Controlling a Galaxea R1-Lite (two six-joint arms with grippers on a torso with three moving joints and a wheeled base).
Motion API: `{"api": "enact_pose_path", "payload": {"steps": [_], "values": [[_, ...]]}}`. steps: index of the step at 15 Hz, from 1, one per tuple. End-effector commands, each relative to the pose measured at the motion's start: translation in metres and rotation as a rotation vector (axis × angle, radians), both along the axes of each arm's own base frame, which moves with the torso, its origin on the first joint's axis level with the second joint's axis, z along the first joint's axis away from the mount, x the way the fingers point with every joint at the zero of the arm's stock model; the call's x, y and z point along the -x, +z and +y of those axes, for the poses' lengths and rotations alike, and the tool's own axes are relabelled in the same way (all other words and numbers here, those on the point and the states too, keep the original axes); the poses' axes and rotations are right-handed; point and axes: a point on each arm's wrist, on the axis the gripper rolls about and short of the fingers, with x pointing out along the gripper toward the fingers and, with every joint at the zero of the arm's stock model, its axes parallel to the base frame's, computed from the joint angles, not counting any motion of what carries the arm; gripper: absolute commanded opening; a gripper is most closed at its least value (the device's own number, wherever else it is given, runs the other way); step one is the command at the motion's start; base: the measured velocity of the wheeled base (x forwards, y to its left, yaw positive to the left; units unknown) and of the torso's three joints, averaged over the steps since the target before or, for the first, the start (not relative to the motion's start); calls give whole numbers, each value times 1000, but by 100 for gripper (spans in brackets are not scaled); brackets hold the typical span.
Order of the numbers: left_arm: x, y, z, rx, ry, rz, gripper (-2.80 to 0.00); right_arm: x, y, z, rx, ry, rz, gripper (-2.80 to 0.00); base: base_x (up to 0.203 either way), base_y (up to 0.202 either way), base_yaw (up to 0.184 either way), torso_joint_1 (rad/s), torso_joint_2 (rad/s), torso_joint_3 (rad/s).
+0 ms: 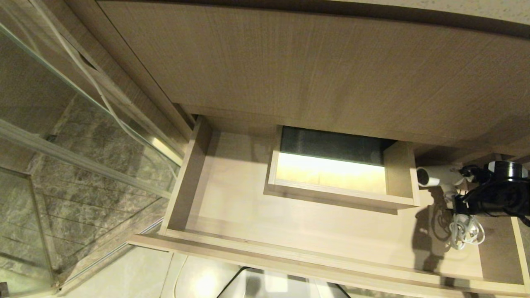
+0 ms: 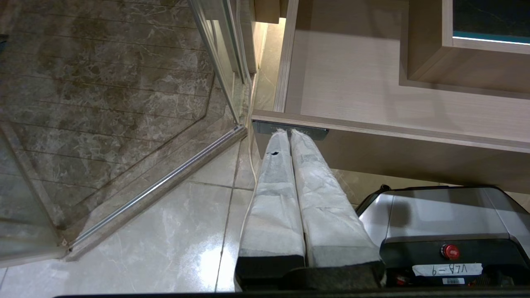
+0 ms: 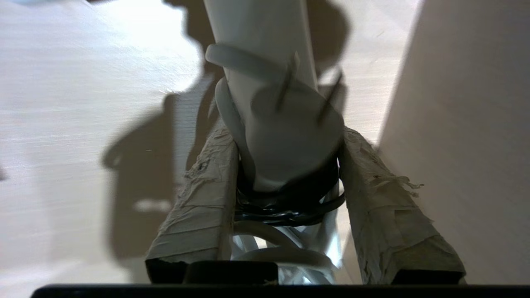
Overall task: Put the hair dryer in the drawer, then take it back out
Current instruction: Take the hairdryer out
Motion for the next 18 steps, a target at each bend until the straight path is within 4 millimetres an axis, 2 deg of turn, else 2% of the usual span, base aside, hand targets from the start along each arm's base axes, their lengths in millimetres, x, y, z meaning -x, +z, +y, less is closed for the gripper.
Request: {"api": "enact_pose_path", "payload": {"steps": [1, 7, 12, 18], "values": [[0, 0, 0, 0, 0, 1, -280, 8, 34, 4, 26, 4, -43, -280, 0, 0, 0, 0, 0, 0], [0, 0, 0, 0, 0, 1, -280, 38, 78, 18, 100, 45, -72, -280, 0, 0, 0, 0, 0, 0], [0, 0, 0, 0, 0, 1, -280, 63, 102, 31, 194, 117, -55, -280, 0, 0, 0, 0, 0, 0], [0, 0, 0, 0, 0, 1, -280, 97, 131, 41, 235, 109, -48, -280, 0, 0, 0, 0, 0, 0]]}}
